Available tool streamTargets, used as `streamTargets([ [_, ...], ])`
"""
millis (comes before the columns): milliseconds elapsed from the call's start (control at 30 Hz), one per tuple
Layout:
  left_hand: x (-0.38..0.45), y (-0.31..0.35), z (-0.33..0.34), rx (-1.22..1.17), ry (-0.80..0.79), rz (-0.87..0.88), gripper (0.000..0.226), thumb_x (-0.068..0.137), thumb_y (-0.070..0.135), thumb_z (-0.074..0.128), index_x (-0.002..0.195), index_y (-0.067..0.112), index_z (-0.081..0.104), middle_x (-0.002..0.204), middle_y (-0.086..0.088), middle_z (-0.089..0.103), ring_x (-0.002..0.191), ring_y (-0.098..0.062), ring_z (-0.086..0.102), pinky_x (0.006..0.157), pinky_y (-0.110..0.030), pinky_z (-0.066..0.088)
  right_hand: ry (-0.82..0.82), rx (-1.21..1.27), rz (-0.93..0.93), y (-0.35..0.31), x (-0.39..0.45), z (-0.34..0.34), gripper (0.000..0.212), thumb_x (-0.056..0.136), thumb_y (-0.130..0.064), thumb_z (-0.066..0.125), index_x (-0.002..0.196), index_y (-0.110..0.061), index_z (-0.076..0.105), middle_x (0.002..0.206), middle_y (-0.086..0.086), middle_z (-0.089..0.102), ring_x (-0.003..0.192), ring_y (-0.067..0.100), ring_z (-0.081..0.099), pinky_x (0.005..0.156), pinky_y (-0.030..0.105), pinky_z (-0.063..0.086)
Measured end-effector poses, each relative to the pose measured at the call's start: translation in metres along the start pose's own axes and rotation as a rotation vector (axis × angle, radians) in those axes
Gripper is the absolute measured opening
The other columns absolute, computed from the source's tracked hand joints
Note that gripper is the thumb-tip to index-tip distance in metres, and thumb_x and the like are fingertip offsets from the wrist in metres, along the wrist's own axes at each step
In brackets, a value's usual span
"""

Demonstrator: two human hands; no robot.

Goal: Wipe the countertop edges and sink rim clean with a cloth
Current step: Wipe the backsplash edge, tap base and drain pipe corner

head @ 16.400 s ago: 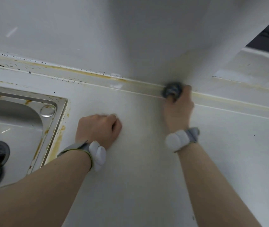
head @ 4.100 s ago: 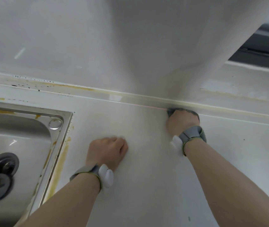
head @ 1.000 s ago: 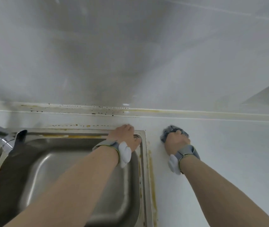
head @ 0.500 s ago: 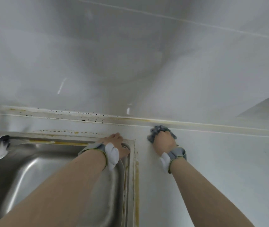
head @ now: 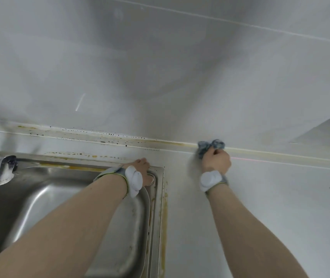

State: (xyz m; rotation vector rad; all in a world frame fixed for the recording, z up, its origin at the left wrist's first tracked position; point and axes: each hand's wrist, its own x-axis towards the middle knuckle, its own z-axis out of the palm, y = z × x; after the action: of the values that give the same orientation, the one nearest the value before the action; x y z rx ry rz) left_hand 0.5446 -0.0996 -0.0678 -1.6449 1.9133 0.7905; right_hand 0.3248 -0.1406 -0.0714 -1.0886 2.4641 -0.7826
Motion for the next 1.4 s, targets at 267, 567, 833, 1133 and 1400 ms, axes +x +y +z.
streamTargets([
  [267,0.003,0.004,-0.001,0.034,-0.025,-0.023,0.055,0.099,0.026,0.047,0.147,0.009,0.028,0.154,-0.007,0.022,0.141,-0.023,0.027,0.109,-0.041,0.032,-0.321,-0.184,-0.592,-0.040,-0.081,0.051,0.033,0.101,-0.021,0.037,0.108,-0.001,0.061,0.113,0.017,0.061,0.106,0.032,0.054,0.086,0.035,0.043],
  [567,-0.001,0.005,0.000,0.025,-0.010,-0.012,0.057,0.099,0.024,0.040,0.151,0.008,0.022,0.159,-0.007,0.015,0.144,-0.023,0.022,0.111,-0.042,0.029,-0.126,-0.317,-0.601,0.045,0.025,-0.028,0.037,0.085,-0.029,0.036,0.083,-0.005,0.066,0.090,0.021,0.066,0.074,0.037,0.063,0.059,0.035,0.049],
  [833,0.002,-0.003,0.003,0.042,-0.034,0.038,0.052,0.099,0.027,0.043,0.144,0.004,0.034,0.153,-0.011,0.024,0.140,-0.029,0.027,0.110,-0.048,0.034,-0.072,-0.369,-0.281,0.017,0.023,-0.022,0.023,0.087,-0.020,0.053,0.076,-0.003,0.065,0.083,0.020,0.067,0.076,0.036,0.060,0.057,0.029,0.037],
  [1133,0.000,-0.006,0.008,0.001,0.043,0.051,0.055,0.099,0.023,0.040,0.151,0.012,0.023,0.159,-0.005,0.015,0.145,-0.021,0.021,0.113,-0.044,0.031,-0.299,-0.308,-0.630,-0.060,-0.064,0.047,0.031,0.091,-0.027,0.048,0.070,-0.009,0.063,0.080,0.013,0.068,0.073,0.032,0.062,0.058,0.029,0.039],
  [1400,-0.006,0.001,0.004,0.034,0.089,0.042,0.058,0.100,0.038,0.039,0.151,0.017,0.022,0.157,-0.002,0.025,0.144,-0.021,0.025,0.117,-0.042,0.022,-0.414,-0.346,-0.977,-0.079,-0.079,0.064,0.030,0.095,-0.028,0.045,0.089,-0.010,0.069,0.093,0.011,0.069,0.086,0.032,0.064,0.068,0.032,0.044],
])
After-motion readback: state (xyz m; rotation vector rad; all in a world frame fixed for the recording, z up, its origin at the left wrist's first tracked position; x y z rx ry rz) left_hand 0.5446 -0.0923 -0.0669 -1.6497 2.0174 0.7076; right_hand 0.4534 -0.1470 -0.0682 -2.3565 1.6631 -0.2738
